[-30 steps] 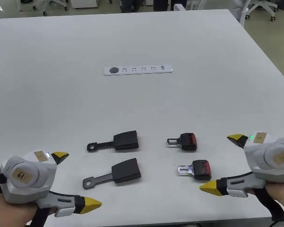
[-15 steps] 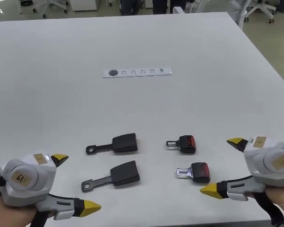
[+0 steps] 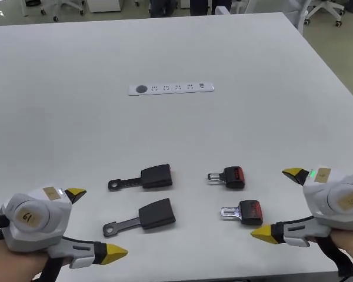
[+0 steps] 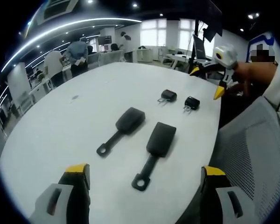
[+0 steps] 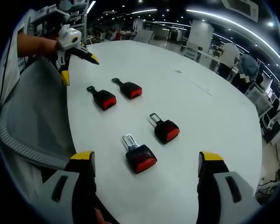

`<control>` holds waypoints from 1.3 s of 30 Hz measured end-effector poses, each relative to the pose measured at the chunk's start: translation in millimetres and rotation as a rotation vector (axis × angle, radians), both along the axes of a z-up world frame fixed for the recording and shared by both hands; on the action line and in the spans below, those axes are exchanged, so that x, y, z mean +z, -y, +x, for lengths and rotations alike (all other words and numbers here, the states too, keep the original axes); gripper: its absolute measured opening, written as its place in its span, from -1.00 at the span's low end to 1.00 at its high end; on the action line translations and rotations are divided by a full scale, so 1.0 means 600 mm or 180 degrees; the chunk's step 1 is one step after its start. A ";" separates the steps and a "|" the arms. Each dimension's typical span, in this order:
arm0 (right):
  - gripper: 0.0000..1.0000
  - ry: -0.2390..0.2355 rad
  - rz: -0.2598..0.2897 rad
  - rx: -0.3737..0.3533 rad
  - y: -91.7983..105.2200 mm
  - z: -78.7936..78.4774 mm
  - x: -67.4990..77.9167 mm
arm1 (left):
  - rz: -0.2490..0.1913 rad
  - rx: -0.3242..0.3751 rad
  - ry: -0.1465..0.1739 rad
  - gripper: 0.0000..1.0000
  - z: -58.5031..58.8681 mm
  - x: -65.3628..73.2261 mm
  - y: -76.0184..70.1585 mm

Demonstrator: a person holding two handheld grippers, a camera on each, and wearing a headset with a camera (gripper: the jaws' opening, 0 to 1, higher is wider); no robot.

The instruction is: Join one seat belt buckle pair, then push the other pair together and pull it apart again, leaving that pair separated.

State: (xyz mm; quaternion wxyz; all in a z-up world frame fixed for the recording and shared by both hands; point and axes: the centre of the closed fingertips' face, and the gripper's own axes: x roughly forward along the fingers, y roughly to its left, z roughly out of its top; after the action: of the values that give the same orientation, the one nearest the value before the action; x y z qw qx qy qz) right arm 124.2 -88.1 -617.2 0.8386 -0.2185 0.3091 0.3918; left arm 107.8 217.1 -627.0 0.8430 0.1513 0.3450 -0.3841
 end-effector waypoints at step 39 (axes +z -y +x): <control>0.95 -0.0008 -0.0001 -0.0070 0.003 -0.012 0.003 | -0.0004 0.0037 0.0039 1.00 -0.010 0.004 -0.005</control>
State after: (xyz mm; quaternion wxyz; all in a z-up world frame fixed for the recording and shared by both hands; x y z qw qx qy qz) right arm 116.7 -90.0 -615.2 0.8424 -0.2147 0.3126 0.3827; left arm 101.6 219.8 -624.7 0.8474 0.1511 0.3405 -0.3785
